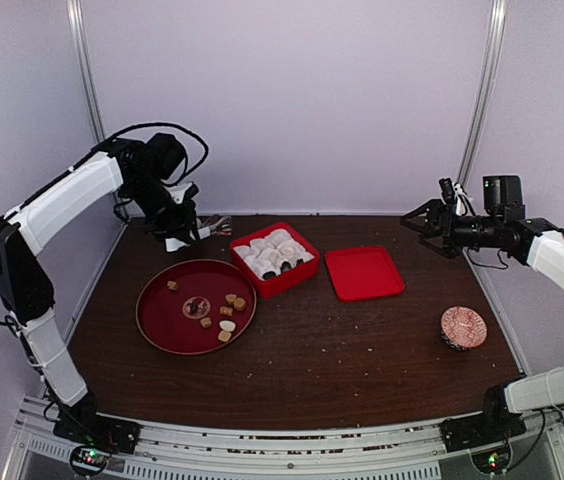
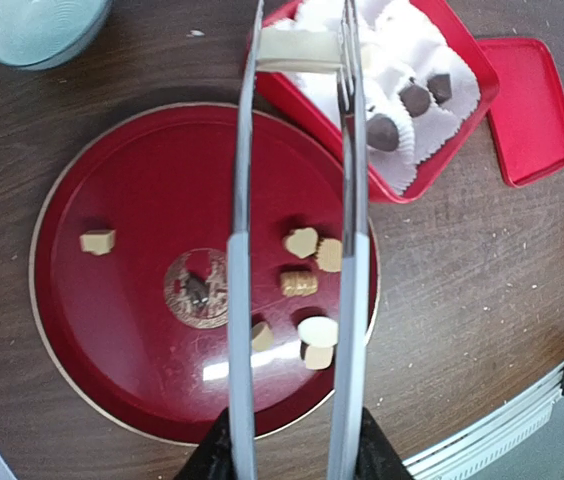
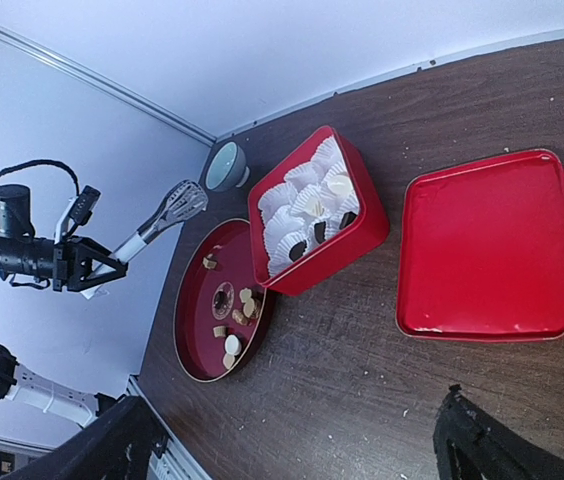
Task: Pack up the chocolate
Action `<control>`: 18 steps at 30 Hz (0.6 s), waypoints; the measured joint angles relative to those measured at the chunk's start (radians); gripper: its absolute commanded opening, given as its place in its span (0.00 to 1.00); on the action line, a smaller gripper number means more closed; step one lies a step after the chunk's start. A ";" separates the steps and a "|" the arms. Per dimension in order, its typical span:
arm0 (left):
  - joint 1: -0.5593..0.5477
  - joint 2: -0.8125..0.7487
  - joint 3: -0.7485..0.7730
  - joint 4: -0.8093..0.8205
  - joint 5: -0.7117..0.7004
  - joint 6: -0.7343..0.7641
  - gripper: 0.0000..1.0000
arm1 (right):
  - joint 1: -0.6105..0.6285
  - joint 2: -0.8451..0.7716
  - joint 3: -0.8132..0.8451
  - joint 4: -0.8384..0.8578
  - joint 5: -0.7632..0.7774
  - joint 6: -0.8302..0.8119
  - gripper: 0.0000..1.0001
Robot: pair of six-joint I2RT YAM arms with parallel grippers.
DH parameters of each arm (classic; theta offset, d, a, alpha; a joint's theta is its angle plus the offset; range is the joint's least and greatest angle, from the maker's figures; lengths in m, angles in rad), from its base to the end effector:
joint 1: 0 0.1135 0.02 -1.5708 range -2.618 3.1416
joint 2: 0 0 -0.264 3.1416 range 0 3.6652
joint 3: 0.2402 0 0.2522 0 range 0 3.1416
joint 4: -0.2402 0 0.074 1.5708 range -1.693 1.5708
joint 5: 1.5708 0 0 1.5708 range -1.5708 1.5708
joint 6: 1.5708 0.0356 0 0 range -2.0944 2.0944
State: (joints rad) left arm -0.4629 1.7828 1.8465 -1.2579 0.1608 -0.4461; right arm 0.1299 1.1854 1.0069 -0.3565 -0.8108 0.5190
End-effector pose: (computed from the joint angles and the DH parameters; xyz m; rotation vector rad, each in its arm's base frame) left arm 0.3163 -0.1642 0.3456 0.0675 2.8396 -0.4432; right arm 0.2517 0.0589 0.3235 -0.0977 2.1561 1.2336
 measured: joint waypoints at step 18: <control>-0.099 0.211 0.125 0.023 0.062 0.036 0.28 | 0.000 0.000 -0.006 -0.013 0.001 0.000 1.00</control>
State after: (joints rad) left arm -0.5621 1.9934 1.9717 -1.2346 0.2226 -0.4103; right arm 0.1299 1.1851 1.0012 -0.3698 -0.8101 0.5194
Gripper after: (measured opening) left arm 0.320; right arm 0.997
